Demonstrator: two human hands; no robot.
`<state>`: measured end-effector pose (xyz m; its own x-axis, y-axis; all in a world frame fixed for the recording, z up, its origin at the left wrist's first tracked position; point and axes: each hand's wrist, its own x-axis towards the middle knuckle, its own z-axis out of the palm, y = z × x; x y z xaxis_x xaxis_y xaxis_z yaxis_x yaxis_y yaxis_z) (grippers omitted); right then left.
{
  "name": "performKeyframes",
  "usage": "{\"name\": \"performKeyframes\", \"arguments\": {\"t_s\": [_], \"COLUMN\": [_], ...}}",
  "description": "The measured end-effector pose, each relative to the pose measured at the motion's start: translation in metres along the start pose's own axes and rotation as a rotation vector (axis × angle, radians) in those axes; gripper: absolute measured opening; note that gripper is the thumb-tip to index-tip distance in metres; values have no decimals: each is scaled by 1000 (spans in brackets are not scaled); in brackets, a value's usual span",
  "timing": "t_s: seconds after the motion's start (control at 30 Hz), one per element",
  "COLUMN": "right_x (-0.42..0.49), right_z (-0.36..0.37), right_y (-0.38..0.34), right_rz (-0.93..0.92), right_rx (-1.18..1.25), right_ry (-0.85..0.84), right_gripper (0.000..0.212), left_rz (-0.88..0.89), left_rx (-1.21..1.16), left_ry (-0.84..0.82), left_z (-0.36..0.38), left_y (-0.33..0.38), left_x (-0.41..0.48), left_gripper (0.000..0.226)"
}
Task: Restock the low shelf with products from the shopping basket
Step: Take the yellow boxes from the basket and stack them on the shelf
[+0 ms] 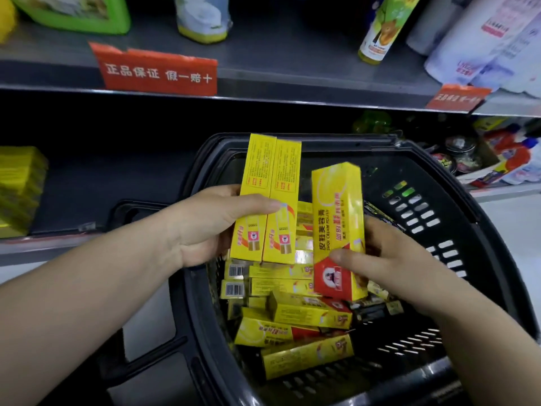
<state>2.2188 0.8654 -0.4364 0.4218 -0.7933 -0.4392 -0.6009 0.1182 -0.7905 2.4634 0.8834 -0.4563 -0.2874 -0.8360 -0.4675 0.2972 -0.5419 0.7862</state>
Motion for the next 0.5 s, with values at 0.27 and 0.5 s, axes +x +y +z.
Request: {"name": "performKeyframes", "arguments": {"t_s": [0.27,0.5], "right_x": [12,48], "right_z": [49,74], "right_y": [-47,-89], "right_rz": [-72,-43], "right_rx": [383,480], "right_ry": [153,27], "right_gripper": [54,28], "left_rz": [78,129], "left_rx": [22,-45], "left_ry": [70,171], "left_z": [-4,-46], "left_y": [1,10], "left_x": [-13,-50], "left_gripper": [52,46]}}
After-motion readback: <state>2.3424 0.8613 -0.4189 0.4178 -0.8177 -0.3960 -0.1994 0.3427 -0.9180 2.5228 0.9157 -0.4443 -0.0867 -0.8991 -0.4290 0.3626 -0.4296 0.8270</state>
